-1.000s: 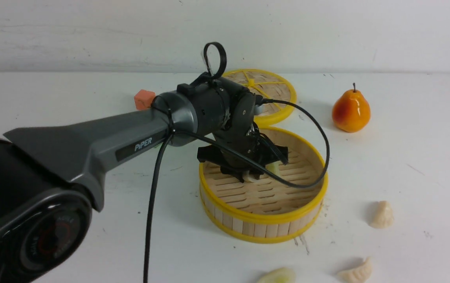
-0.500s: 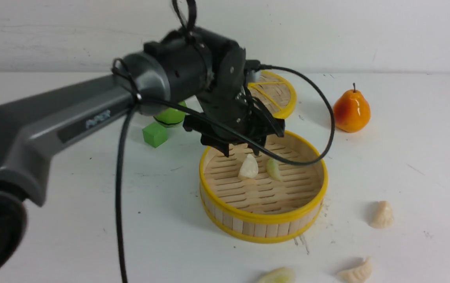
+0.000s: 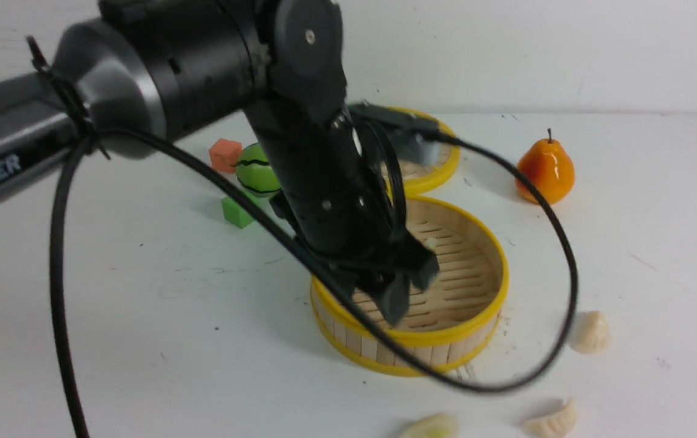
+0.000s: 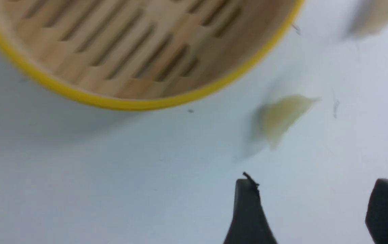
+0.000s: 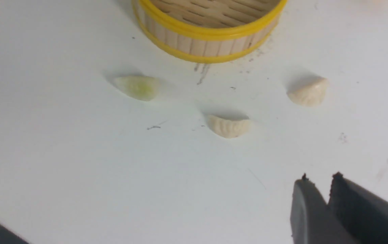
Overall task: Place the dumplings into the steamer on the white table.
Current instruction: 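Reach for and grasp a dumpling on the table with the left gripper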
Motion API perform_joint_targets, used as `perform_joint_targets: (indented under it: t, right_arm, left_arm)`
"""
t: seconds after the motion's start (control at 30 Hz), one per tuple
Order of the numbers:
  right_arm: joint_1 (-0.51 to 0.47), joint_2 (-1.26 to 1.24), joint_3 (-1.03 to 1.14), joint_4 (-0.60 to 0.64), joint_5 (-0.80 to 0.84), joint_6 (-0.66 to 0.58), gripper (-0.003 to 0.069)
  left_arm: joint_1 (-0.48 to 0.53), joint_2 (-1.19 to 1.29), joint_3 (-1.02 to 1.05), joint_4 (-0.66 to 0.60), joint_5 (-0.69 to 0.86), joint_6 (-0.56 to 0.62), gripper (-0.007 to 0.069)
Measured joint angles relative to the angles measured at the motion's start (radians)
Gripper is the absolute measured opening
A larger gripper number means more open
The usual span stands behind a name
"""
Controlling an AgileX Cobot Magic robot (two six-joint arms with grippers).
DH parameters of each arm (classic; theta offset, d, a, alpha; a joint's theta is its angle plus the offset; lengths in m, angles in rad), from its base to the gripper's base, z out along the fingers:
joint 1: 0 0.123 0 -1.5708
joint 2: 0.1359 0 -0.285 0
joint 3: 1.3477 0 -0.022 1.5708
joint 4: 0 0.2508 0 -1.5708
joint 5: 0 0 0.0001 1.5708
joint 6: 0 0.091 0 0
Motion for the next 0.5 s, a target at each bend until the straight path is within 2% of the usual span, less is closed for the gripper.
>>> perform_joint_targets:
  t: [0.2, 0.3, 0.5]
  right_arm:
    - [0.0, -0.08, -0.001, -0.044, 0.025, 0.049, 0.0113]
    - [0.0, -0.101, -0.001, -0.047, 0.035, 0.05, 0.0114]
    - [0.0, -0.109, -0.002, -0.05, 0.09, 0.051, 0.0114]
  left_arm:
    - [-0.156, 0.042, 0.094, -0.021, -0.044, 0.219, 0.0444]
    - [-0.201, 0.089, 0.098, 0.009, -0.1, 0.265, 0.0444]
    - [-0.206, 0.181, 0.098, 0.076, -0.179, 0.28, 0.0444]
